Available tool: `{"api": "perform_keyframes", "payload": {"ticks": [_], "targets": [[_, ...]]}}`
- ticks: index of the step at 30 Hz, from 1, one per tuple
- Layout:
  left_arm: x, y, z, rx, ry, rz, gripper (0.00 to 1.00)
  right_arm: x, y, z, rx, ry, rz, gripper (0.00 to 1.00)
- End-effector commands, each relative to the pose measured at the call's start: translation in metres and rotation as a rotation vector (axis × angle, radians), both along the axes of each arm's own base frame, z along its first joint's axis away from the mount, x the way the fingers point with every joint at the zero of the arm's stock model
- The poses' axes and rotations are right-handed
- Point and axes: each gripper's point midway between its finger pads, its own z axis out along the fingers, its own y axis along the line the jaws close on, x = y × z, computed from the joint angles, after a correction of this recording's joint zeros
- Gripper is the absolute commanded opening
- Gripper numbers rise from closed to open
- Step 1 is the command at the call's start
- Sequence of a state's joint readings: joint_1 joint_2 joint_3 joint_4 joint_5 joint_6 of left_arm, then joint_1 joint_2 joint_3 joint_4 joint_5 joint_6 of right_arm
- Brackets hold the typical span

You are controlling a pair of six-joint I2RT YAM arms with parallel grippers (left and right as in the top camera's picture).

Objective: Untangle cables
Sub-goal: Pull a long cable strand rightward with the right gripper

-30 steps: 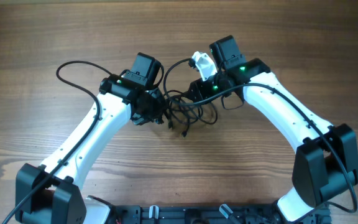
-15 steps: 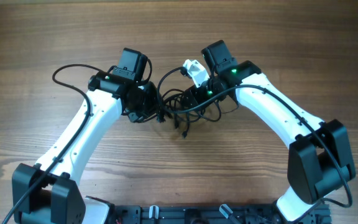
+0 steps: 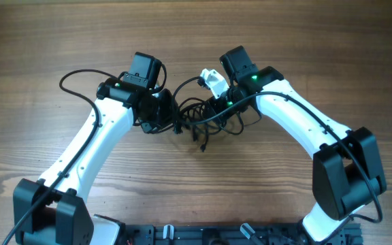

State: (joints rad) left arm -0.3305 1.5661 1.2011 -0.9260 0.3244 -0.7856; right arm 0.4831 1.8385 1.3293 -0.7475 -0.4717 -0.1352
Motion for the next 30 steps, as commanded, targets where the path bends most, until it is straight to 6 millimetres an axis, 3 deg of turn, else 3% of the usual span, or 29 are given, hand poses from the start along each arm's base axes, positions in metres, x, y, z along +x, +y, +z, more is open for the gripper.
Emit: {"api": "perform_keyframes", "payload": {"ticks": [1,4,8,12,19,21,25,28,30], "targets": [[-0.001,-0.001,-0.001,-0.021,0.001,-0.020,0.04,-0.009,0.009,-0.004,0.052,0.060,0.018,0.05],[-0.001,-0.001,-0.001,-0.021,0.001,-0.020,0.04,-0.006,0.018,0.021,0.146,0.071,0.004,0.05],[-0.001,-0.001,-0.001,-0.021,0.004,-0.015,0.04,0.008,0.008,0.082,0.233,-0.031,-0.058,0.04],[-0.002,-0.001,-0.001,-0.023,0.018,0.011,0.04,0.008,-0.024,0.149,0.303,-0.173,-0.129,0.04],[-0.003,0.000,-0.001,-0.021,0.025,0.011,0.04,0.007,-0.083,0.237,0.438,-0.352,-0.307,0.04],[-0.003,0.000,-0.001,-0.021,0.025,0.011,0.04,0.019,-0.112,0.244,0.415,-0.372,-0.468,0.04],[-0.004,0.000,-0.002,-0.019,0.029,0.011,0.04,0.048,-0.190,0.231,0.291,-0.367,-0.900,0.04],[-0.005,0.000,-0.002,-0.019,0.031,0.011,0.04,0.056,-0.219,0.215,0.186,-0.377,-1.011,0.04],[-0.004,0.000,-0.002,-0.019,0.030,0.009,0.04,0.064,-0.228,0.188,0.100,-0.338,-1.037,0.04]]}}
